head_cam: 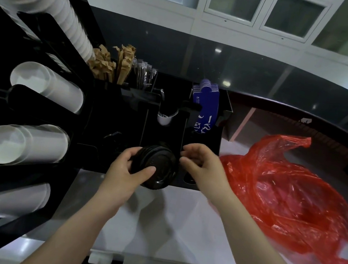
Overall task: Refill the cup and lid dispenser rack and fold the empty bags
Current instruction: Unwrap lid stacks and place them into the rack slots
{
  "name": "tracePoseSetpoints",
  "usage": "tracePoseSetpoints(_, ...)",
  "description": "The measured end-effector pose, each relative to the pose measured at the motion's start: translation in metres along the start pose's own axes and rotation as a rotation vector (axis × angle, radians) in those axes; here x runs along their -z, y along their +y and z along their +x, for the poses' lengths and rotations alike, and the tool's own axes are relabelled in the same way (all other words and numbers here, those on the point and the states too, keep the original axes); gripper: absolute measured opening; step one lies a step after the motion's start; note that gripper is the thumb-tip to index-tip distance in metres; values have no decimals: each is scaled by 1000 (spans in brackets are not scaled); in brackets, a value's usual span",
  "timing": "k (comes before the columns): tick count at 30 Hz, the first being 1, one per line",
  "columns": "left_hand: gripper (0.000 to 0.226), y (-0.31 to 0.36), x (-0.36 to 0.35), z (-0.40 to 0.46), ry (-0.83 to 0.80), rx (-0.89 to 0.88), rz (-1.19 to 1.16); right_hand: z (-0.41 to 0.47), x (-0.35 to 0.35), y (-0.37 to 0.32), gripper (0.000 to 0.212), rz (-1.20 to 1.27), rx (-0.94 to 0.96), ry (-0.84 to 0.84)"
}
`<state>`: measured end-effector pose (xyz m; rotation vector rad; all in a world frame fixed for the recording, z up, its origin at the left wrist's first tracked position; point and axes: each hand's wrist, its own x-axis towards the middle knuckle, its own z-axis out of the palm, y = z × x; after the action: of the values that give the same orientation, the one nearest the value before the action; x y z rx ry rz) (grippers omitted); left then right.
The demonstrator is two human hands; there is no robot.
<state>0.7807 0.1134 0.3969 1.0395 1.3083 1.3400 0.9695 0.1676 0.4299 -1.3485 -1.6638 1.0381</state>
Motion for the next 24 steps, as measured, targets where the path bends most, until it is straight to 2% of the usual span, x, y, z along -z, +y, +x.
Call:
tracePoseSetpoints(2, 39, 0, 5, 2, 17, -10, 18, 9, 12, 8, 21, -60, 22, 112)
tracePoseSetpoints(5, 39, -1, 11, 3, 29, -18, 37, 25, 33, 20, 25, -385, 43, 196)
tracePoseSetpoints(7, 40, -2, 13, 3, 37, -17, 40, 36, 39, 26, 35, -653, 47, 140)
tracePoseSetpoints(11, 41, -3, 18, 3, 44, -19, 48, 53, 29, 26, 45, -1180, 146, -94)
tracePoseSetpoints(13, 41, -4, 21, 5, 47, -22, 49, 58, 20, 24, 51, -1367, 141, -206)
tracePoseSetpoints(17, 41, -5, 25, 8, 53, -21, 41, 67, 7, 23, 84, -1475, 28, -390)
tracePoseSetpoints(20, 42, -6, 27, 10, 47, -22, 34, 66, 2, 26, 109, -1526, -3, -441)
tracePoseSetpoints(24, 42, -7, 29, 11, 43, -26, 30, 61, 0, 38, 93, -1531, 88, -386)
